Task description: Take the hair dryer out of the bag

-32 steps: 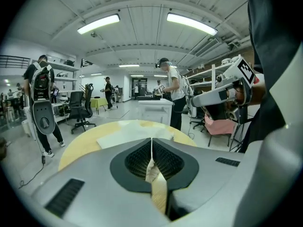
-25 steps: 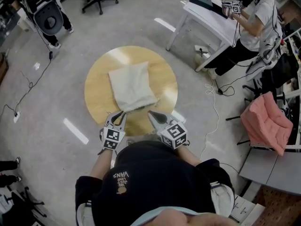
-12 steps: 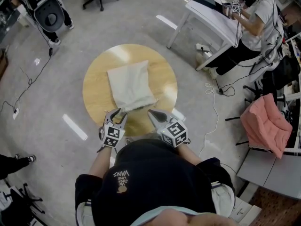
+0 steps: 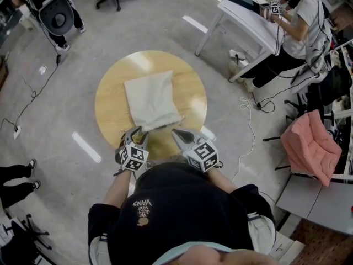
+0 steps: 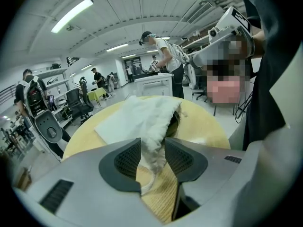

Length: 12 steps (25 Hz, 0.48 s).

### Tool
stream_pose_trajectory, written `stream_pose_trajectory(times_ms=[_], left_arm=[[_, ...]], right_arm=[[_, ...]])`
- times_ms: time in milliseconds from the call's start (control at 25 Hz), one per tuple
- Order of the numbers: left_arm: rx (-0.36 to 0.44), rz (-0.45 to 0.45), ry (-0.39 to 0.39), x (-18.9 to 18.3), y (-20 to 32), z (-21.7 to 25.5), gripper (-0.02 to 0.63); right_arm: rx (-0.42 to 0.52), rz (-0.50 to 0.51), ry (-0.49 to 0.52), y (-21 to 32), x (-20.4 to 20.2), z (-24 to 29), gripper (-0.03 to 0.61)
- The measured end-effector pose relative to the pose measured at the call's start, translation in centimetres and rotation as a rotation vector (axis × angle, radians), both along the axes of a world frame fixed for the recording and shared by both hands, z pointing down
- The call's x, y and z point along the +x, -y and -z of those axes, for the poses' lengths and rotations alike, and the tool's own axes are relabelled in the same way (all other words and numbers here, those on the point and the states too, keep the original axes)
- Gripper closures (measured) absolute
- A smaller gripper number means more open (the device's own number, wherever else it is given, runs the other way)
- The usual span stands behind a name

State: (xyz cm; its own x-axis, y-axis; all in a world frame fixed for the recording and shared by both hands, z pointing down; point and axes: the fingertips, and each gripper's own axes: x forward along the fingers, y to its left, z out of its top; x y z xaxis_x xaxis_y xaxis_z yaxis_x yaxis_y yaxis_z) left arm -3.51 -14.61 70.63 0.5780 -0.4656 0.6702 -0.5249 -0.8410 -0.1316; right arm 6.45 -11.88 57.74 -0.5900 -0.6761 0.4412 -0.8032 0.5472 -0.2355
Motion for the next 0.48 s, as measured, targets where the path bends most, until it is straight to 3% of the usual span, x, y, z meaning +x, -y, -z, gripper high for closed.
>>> stream_pose_trajectory(times_ms=[480], left_arm=[[-0.031, 0.036, -0.027, 0.47, 0.71, -0.37, 0.470]], right_arm=[[0.000, -0.008, -0.010, 0.21, 0.94, -0.73, 0.580]])
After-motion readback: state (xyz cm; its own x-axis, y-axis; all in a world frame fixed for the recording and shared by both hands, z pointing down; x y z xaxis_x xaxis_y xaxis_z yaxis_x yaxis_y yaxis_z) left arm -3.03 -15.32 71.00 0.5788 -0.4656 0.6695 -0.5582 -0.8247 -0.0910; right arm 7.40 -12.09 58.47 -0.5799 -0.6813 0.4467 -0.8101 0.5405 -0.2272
